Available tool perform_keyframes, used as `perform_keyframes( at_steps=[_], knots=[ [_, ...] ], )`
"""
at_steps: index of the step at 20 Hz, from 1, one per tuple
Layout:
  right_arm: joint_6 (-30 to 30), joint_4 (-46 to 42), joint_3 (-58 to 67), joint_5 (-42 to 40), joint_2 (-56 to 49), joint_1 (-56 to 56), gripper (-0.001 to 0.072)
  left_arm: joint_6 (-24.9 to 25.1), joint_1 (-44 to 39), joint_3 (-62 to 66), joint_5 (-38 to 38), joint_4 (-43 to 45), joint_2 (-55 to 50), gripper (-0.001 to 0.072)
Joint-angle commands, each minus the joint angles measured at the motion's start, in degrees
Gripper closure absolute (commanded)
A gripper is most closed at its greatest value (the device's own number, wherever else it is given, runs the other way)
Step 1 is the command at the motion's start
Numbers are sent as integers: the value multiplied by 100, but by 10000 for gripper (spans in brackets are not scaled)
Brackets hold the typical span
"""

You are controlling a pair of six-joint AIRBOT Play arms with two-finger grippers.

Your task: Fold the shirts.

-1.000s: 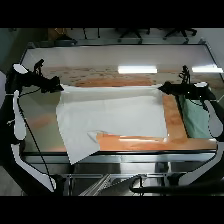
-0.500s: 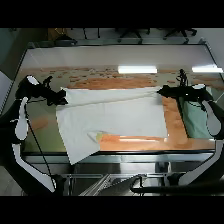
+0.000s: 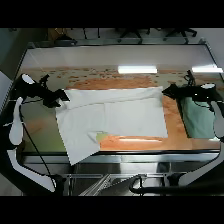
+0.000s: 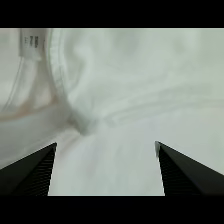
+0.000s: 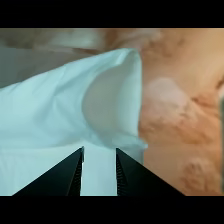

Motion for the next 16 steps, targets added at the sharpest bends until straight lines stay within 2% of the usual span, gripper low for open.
perform_keyframes(
  at_steps=[1,3,5,9,12,14,16],
  knots=[
    [1029,-1213,-9,542,557,-317,461,-7,212,-223,-647,52,660,21],
    [1346,-1902,-70,883,964,-393,461,0,382,-1045,-605,55,1360,21],
    [1384,-2179,-378,1141,1386,-391,461,0,555,-2299,-455,192,2168,21],
    [1377,-2227,-1456,1088,2208,-396,460,96,758,-4715,238,175,3464,21],
    [1355,-2229,-2098,1091,2549,-396,450,199,745,-5849,1014,22,4011,22],
    [1335,-2223,-2376,1104,2594,-387,311,302,734,-6323,1344,-214,4203,22],
    [1250,-2227,-2656,1097,2592,-387,324,411,734,-6695,1593,-330,4310,22]
  ],
)
